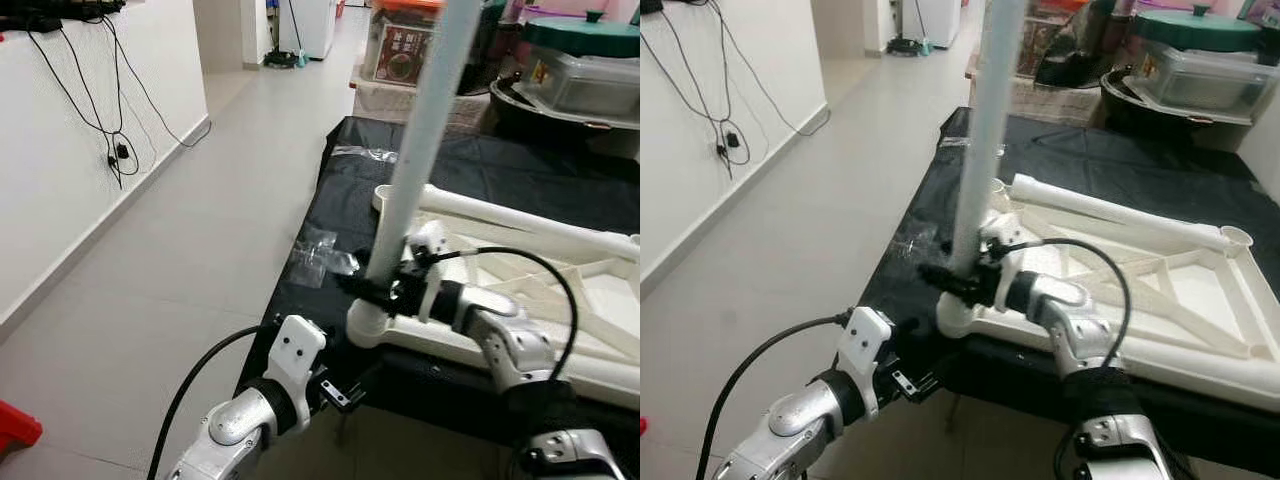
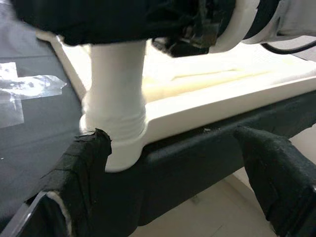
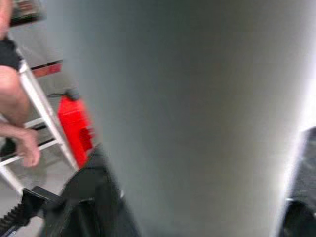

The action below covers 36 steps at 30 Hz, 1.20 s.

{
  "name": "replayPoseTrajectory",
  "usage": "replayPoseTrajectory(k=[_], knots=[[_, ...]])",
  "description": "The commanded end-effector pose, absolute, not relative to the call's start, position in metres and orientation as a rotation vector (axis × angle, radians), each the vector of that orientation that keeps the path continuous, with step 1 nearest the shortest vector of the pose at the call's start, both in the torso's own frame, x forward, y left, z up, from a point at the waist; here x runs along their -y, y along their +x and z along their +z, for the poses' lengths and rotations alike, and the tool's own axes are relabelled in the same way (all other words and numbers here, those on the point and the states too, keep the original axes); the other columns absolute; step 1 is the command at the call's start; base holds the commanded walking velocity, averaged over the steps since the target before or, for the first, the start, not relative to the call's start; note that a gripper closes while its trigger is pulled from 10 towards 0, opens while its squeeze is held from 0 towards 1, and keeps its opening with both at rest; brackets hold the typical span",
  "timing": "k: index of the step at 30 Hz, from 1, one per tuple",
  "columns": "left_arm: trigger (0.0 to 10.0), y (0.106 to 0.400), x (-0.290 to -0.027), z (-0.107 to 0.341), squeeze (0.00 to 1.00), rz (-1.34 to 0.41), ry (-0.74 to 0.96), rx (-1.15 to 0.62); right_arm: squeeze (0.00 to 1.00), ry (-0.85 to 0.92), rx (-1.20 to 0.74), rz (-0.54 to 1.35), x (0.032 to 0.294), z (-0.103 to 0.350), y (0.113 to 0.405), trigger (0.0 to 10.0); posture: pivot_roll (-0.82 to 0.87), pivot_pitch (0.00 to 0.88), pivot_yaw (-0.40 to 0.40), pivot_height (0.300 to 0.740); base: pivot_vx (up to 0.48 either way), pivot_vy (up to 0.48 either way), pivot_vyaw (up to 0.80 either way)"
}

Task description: Building children table

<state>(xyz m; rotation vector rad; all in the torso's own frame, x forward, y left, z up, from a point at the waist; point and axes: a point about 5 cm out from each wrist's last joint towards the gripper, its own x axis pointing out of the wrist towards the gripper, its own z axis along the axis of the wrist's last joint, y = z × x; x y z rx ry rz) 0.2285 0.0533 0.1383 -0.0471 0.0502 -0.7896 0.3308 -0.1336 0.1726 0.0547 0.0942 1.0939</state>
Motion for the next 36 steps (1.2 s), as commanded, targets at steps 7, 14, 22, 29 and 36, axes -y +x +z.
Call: replayPoseTrajectory(k=[7, 14, 22, 29, 36], knots=[[10.0, 0.227, -0.051, 0.134, 0.00, -0.799, -0.057, -0.069, 0.00, 0.038, -0.040, 0.734, 0.130, 0.172, 0.353, 0.0, 0.18, 0.024, -0.105, 0.740, 0.000, 0.000, 0.00], [10.0, 0.227, -0.051, 0.133, 0.00, -0.804, -0.057, -0.073, 0.00, 0.061, -0.034, -0.050, 0.173, 0.169, 0.356, 0.0, 0.16, 0.021, -0.092, 0.740, 0.000, 0.000, 0.00], [10.0, 0.229, -0.052, 0.133, 0.00, -0.809, -0.052, -0.072, 0.00, 0.168, -0.040, -0.545, 0.166, 0.158, 0.319, 0.0, 0.16, 0.026, -0.090, 0.740, 0.000, 0.000, 0.00], [10.0, 0.229, -0.052, 0.132, 0.00, -0.804, -0.048, -0.071, 1.00, 0.206, -0.008, -0.465, 0.135, 0.157, 0.324, 10.0, 0.17, 0.026, -0.087, 0.740, 0.000, 0.000, 0.00], [10.0, 0.231, -0.053, 0.131, 0.00, -0.798, -0.048, -0.073, 0.00, 0.160, 0.120, -0.147, 0.137, 0.168, 0.331, 10.0, 0.16, 0.026, -0.088, 0.740, 0.000, 0.000, 0.00]])
